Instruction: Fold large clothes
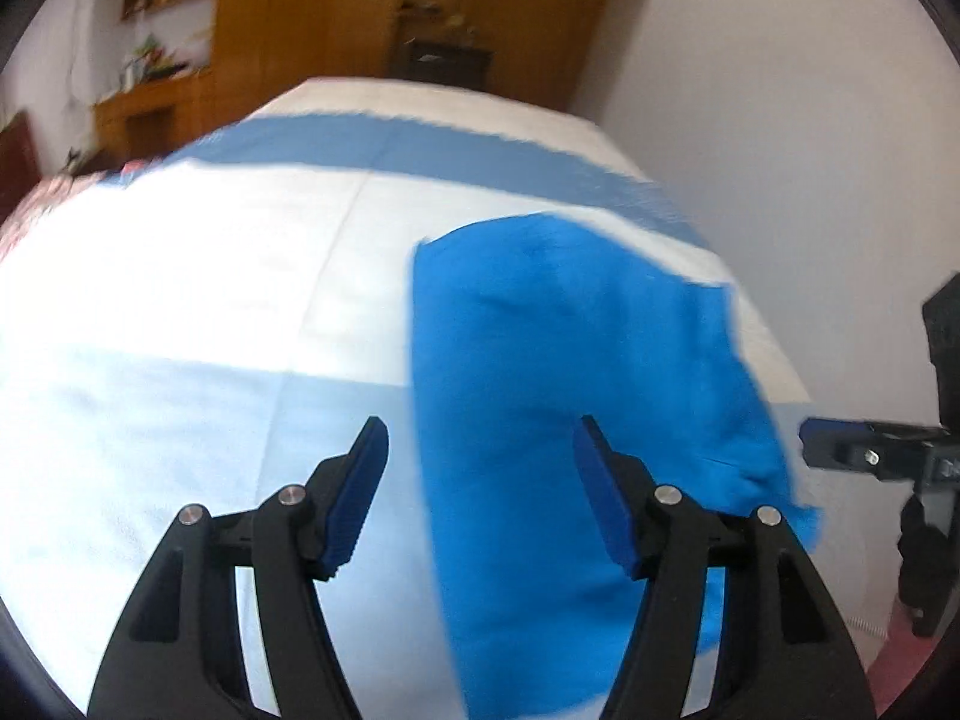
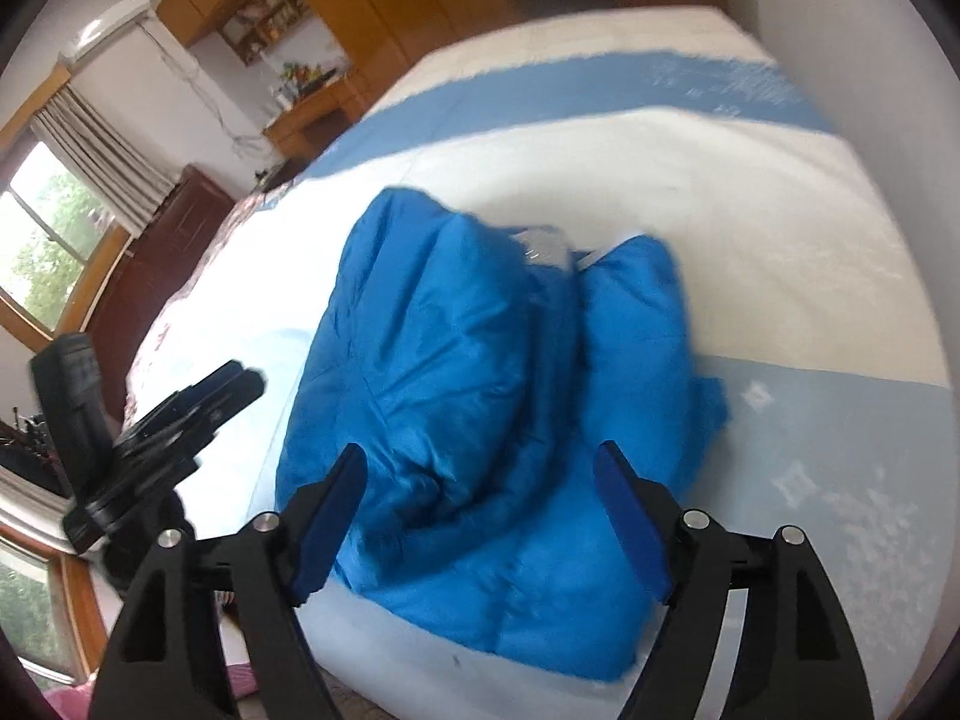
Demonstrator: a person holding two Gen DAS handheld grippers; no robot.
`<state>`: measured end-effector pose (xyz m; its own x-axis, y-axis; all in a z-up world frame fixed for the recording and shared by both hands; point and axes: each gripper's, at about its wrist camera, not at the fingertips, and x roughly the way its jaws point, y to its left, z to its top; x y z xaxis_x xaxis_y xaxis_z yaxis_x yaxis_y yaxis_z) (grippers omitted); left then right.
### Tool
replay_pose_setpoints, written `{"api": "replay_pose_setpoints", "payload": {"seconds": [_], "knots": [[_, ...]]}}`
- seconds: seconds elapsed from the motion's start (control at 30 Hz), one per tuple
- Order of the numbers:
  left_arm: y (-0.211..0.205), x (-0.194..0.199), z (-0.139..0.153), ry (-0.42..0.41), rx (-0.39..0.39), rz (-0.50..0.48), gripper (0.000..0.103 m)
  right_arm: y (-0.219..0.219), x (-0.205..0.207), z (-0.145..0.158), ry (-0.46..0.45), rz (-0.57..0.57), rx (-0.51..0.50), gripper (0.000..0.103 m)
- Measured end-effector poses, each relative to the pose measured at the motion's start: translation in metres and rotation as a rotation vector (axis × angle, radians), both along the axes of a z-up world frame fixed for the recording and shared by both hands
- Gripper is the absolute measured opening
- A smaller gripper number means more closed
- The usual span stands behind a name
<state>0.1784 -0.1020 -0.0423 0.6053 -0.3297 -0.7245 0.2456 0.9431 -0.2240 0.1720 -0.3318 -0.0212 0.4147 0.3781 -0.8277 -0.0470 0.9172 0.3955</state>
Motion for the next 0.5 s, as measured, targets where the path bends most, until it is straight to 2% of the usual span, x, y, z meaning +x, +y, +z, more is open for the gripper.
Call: {"api": "replay_pose_setpoints", "payload": {"seconds": [0.1, 0.27, 0.33, 0.4, 0.47, 0.5], "knots": [[0.001, 0.011, -0.015, 0.032, -0.005, -0.007, 0.063, 0.0, 0.023, -0.02, 0.069, -0.031, -0.001, 0.081], [0.003, 0.023, -0.031, 0.069, -0.044, -0.018, 0.064, 0.0, 0.052, -0.043, 0.109, -0.006, 0.063, 0.081], [0.007, 0.024, -0.033, 0.072, -0.054, -0.012, 0.064, 0.002, 0.06, -0.052, 0.124, 0.011, 0.104, 0.067], [0.012, 0.024, -0.033, 0.073, -0.057, 0.001, 0.064, 0.003, 0.062, -0.053, 0.112, 0.027, 0.15, 0.034], [0.019, 0.023, -0.032, 0.075, -0.062, 0.017, 0.064, 0.009, 0.058, -0.035, 0.049, 0.063, 0.161, 0.018], [0.022, 0.022, -0.03, 0.076, -0.07, 0.026, 0.063, 0.013, 0.053, -0.024, 0.013, 0.079, 0.15, 0.014]]}}
